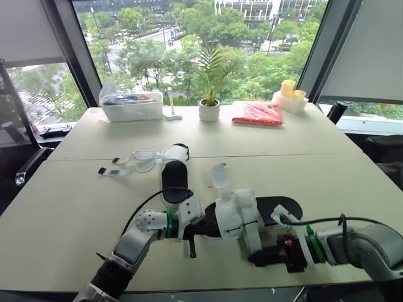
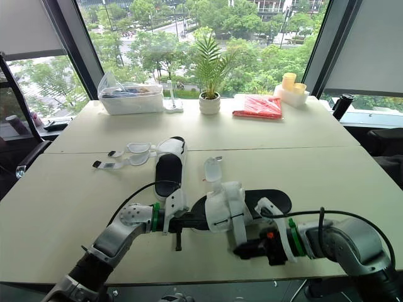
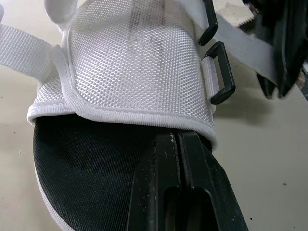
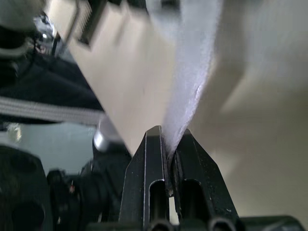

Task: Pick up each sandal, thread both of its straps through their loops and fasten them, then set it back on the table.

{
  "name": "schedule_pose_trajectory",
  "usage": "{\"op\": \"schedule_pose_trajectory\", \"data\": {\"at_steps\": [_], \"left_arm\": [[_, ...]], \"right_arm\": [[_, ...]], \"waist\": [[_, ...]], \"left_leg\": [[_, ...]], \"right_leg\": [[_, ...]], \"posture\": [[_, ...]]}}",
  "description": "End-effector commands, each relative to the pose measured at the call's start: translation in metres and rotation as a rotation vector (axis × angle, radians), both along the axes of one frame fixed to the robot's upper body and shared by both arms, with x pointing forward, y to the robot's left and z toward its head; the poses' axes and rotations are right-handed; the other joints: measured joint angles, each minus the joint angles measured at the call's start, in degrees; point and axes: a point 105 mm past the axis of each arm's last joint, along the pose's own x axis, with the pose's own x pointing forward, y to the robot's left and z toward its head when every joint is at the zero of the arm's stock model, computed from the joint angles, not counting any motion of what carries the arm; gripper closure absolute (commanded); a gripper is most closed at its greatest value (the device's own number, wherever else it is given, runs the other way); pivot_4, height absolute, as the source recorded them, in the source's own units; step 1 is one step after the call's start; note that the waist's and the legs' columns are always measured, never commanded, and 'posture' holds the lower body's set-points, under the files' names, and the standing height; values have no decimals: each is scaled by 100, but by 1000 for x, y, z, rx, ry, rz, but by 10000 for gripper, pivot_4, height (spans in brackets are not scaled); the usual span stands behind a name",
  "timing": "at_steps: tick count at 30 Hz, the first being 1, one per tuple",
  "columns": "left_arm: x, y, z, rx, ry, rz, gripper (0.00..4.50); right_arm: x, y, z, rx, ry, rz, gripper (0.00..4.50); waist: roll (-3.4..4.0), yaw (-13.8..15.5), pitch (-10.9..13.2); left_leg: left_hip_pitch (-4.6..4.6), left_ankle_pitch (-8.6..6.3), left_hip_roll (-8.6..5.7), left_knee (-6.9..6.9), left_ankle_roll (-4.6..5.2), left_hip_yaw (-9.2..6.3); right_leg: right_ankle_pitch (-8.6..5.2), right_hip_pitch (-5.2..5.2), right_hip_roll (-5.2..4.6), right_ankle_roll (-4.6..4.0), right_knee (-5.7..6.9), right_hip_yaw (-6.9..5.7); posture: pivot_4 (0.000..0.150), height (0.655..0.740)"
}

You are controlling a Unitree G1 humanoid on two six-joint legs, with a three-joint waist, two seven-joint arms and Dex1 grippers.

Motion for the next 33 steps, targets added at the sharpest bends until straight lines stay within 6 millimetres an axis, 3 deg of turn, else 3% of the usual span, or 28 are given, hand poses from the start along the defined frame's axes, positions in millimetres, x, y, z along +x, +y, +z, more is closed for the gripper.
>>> {"op": "schedule_pose_trajectory", "data": {"at_steps": [1, 6, 9, 17, 22, 33], "left_arm": [[-12, -1, -23, 71, 60, -23, 45000], [-14, 0, -24, 75, 61, -23, 45000], [-15, 0, -25, 79, 65, -22, 45000], [-16, 3, -32, 151, 39, -70, 45000], [-15, 4, -41, 220, 9, -117, 45000], [-18, 4, -49, 258, -1, -160, 45000]], "right_arm": [[-22, 4, 4, 4, 26, 81, 44670], [-35, 1, 13, 7, 29, 99, 44670], [-35, -4, 28, 4, -14, 104, 44670], [-22, -4, 102, 42, -221, 179, 44670], [5, 7, 139, 70, -365, 231, 44670], [63, 13, 134, -9, -458, 308, 44670]], "waist": [[0, -14, 0], [1, -12, -2], [0, 1, -2], [-1, -13, -2], [2, -12, -3], [5, 61, -5]], "left_leg": [[0, 0, 0, 0, 1, 0], [0, -1, 1, 2, 1, 0], [-2, -2, 0, 5, 3, 0], [-4, -3, 2, 9, 4, -1], [-23, -5, 2, 11, 9, -4], [-28, -21, -2, 16, 31, -4]], "right_leg": [[0, 0, 0, 0, 0, 0], [-1, 2, 0, 0, 0, 0], [-1, 4, 0, 0, -3, -2], [-2, 6, -1, -3, -7, -6], [-3, -1, -5, -4, -21, -16], [10, -7, -15, 14, -70, -32]], "posture": [[1500, 7400], [1500, 7400], [1500, 7400], [1500, 7400], [1500, 7400], [1500, 7400]]}}
